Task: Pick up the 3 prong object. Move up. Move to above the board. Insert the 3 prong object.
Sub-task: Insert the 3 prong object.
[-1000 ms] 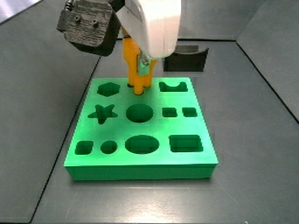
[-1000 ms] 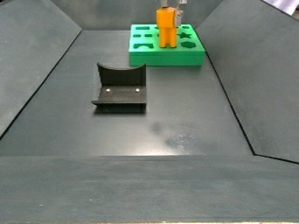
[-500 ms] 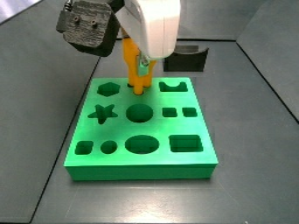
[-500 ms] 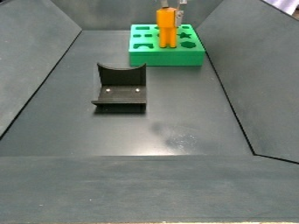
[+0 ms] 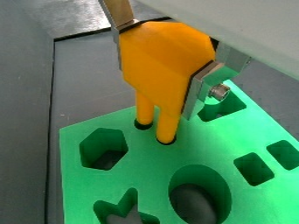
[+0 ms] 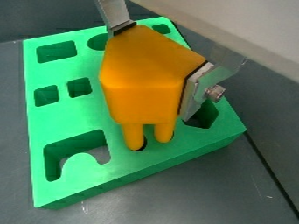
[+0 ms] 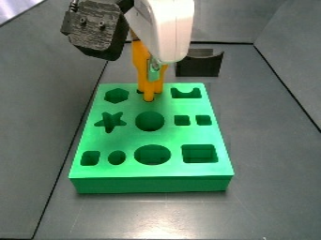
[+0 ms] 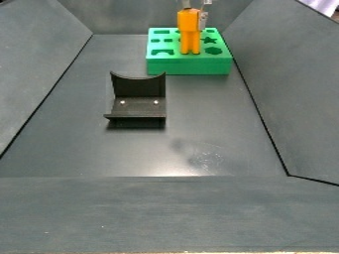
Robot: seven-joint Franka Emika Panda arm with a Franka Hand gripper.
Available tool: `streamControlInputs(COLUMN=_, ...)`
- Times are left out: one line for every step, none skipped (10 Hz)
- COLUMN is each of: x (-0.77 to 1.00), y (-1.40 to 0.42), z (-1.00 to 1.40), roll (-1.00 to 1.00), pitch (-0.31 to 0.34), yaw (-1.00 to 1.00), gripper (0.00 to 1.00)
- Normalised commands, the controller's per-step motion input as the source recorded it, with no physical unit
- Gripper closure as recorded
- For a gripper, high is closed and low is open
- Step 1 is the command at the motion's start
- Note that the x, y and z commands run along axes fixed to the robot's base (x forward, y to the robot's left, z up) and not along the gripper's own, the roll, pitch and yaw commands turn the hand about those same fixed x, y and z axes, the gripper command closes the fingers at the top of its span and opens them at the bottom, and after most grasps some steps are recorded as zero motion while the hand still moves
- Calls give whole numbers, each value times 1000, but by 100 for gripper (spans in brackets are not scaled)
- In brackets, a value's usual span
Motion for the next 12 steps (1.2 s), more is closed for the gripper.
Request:
streamControlInputs(x=140, y=0, z=-103, roll=0, pitch=0, yaw=43, gripper=100)
streamControlInputs(x=160, y=-14, z=-54, roll=0, pitch=0, yaw=86, gripper=100)
streamControlInputs(x=111, y=-20, z=-54, roll=0, pitch=0, yaw=129, gripper=100)
streamControlInputs(x=63, y=0, z=-86, roll=0, pitch=0, yaw=120, gripper=100)
streamControlInputs(x=0, y=0, z=-117, roll=7, pitch=0, yaw=94, gripper=100)
streamControlInputs(x=0, y=14, z=-126, roll=0, pitch=-19, yaw=106, gripper=100)
streamControlInputs(x=0, y=20, z=-166, roll=0, pitch=-51, yaw=123, gripper=100)
streamControlInputs(x=0, y=54, z=-260, roll=-1, pitch=-103, yaw=163, gripper=100)
streamControlInputs(x=0, y=71, z=-346, roll=-19, pitch=-121, yaw=183, gripper=100)
streamControlInputs(x=0, y=83, z=-357, roll=-16, pitch=-129, yaw=194, gripper=100)
streamControlInputs(x=0, y=46, z=-351, roll=-6, pitch=-121, yaw=183, gripper=100)
streamControlInputs(x=0, y=0, z=-300, roll=-11, pitch=-120, yaw=129, gripper=100)
